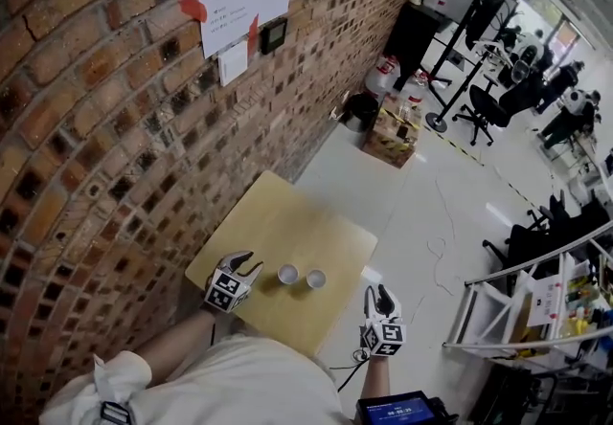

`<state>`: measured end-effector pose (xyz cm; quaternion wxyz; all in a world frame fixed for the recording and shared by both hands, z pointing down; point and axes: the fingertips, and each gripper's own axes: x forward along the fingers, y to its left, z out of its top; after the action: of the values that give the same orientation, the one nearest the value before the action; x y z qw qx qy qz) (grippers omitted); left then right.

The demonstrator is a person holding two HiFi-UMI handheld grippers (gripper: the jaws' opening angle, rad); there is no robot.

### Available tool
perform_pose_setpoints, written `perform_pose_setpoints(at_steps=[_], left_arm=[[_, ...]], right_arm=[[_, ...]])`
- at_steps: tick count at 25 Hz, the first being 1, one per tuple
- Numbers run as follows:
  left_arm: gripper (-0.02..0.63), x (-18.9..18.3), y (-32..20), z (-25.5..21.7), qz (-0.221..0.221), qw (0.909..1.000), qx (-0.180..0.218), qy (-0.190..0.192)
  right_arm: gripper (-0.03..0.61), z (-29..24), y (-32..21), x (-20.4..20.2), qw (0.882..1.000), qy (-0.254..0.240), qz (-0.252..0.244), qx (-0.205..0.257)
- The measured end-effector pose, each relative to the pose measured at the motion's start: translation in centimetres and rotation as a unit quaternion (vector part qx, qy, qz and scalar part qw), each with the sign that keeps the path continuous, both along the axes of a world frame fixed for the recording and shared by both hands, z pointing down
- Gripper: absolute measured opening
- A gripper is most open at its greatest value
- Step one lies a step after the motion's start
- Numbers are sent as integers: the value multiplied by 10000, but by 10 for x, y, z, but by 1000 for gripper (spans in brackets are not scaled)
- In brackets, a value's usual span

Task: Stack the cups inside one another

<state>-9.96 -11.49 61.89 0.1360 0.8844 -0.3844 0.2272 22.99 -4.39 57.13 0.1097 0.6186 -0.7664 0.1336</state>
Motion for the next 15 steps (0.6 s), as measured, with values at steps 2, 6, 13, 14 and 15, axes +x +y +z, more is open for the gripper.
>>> perform_pose_setpoints(at_steps=[2,6,13,14,15], left_arm=[[167,7,2,-2,107,9999,7,-8],[157,15,1,2,265,9995,-1,-146],[161,22,0,13,316,9990,-290,-99],[161,24,1,12,344,9990,-282,-99],[161,25,2,13,375,9989,-274,-111]], right_arm=[[117,1,5,3,10000,-54,50,9],[117,4,17,15,9996,-132,249,-31],[117,8,25,18,9976,-485,490,-71],[117,14,26,17,9971,-537,513,-169],[117,22,27,15,9962,-617,534,-303]])
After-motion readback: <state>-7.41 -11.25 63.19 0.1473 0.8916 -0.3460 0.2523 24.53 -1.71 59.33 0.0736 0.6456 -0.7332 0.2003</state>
